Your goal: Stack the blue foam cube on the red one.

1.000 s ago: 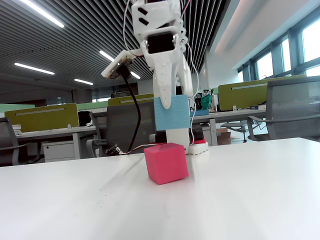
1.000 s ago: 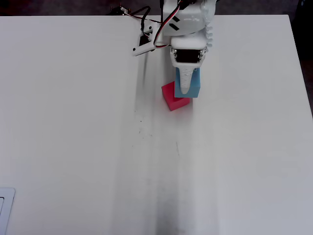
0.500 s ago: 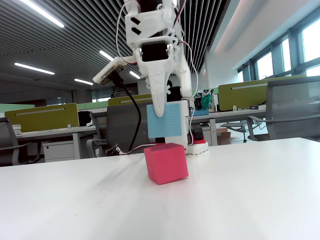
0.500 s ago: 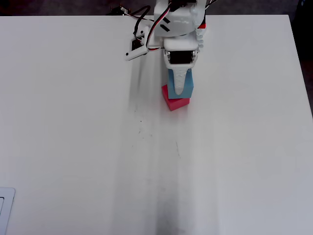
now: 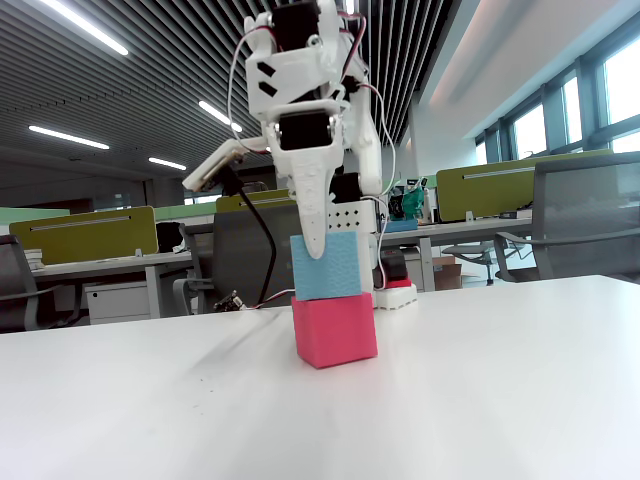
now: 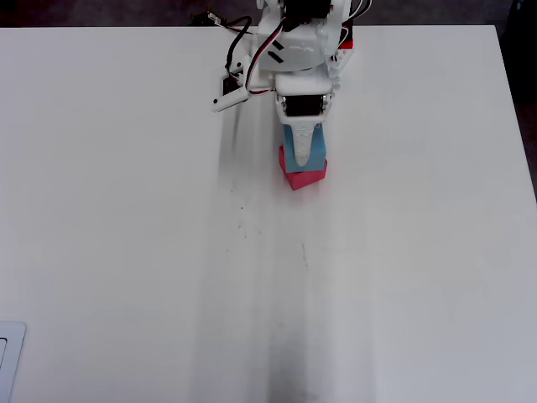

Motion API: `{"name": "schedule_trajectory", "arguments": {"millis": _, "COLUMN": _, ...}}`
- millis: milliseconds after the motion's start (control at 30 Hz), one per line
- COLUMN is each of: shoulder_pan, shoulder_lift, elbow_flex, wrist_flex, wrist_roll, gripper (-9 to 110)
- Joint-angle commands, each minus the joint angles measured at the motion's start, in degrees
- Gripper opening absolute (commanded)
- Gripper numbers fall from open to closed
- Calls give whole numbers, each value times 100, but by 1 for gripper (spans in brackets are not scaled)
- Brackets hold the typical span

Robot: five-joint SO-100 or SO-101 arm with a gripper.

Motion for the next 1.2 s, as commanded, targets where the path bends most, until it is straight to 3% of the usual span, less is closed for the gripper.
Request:
{"name": "schedule_trajectory", "arguments": {"millis": 0, "shoulder_pan": -44, "shoulder_lift": 70, "elbow_flex": 18, "wrist_flex": -53, "wrist_roll": -35, "gripper": 22}}
{"name": "schedule_trajectory", "arguments": {"millis": 400, "shoulder_pan": 0, "shoulder_lift": 132, "elbow_flex": -835, "wrist_flex": 633, "wrist_roll": 35, "gripper": 30}}
{"name": "schedule_trajectory", "arguments": {"millis": 767, "shoulder_pan": -70, "shoulder_lift": 650, "elbow_flex": -1433, "wrist_flex": 782, "wrist_roll": 35, "gripper": 29}}
{"name": "schedule_trajectory", "arguments": {"millis": 1167, "shoulder_pan": -1020, "shoulder_lift": 1828, "elbow_flex": -905, "wrist_flex": 624, "wrist_roll": 44, "gripper": 24}}
